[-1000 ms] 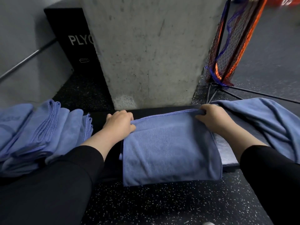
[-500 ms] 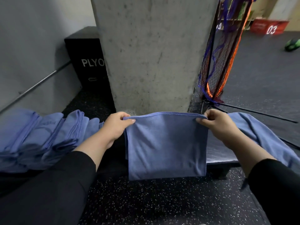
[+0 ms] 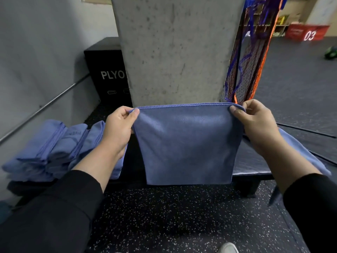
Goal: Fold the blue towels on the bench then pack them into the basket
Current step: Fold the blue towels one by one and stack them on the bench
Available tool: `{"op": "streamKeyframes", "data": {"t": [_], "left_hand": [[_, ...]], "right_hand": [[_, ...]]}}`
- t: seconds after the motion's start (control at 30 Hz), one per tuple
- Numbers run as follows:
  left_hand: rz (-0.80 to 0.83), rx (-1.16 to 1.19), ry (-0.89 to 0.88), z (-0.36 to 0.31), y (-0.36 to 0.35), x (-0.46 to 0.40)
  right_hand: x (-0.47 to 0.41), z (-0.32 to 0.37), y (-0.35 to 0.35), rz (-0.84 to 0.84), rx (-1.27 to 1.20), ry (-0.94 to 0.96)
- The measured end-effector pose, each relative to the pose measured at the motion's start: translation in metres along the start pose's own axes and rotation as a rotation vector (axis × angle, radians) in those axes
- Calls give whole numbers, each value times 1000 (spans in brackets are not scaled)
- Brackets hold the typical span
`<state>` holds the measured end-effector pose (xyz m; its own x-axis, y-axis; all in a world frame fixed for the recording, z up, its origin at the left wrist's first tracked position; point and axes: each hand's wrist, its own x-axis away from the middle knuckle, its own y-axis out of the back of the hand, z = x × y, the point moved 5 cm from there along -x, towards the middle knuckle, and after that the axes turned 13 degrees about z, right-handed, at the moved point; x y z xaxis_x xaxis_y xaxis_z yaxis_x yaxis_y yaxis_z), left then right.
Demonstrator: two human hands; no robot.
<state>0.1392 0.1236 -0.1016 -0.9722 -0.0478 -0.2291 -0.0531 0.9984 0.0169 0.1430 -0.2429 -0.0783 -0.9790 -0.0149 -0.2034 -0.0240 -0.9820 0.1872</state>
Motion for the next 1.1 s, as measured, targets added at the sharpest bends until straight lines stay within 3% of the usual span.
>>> {"op": "streamKeyframes", "data": {"t": [0.13, 0.3, 0.5, 0.57, 0.67, 0.77, 0.93, 1.1], "left_hand": [[8, -91, -19, -5, 0, 2], [143, -102, 102, 2, -8, -7], [106, -243, 150, 25, -2, -53], [65, -344, 166, 40, -1, -84], [52, -715, 235, 64, -12, -114], [224, -933, 137, 91, -52, -96], [729, -1313, 128, 179, -102, -12], [853, -1387, 189, 195, -93, -8]], "right_hand": [[-1, 1, 2, 10, -1, 6], [-9, 0, 9, 14, -15, -32], [-54, -20, 0, -26, 88, -45], [-84, -36, -5, -49, 163, -59], [-123, -78, -18, 25, 412, -226], [-121, -111, -37, 89, 667, -336], [-50, -151, -99, 364, 863, -215], [-16, -193, -121, 593, 993, -254]]}}
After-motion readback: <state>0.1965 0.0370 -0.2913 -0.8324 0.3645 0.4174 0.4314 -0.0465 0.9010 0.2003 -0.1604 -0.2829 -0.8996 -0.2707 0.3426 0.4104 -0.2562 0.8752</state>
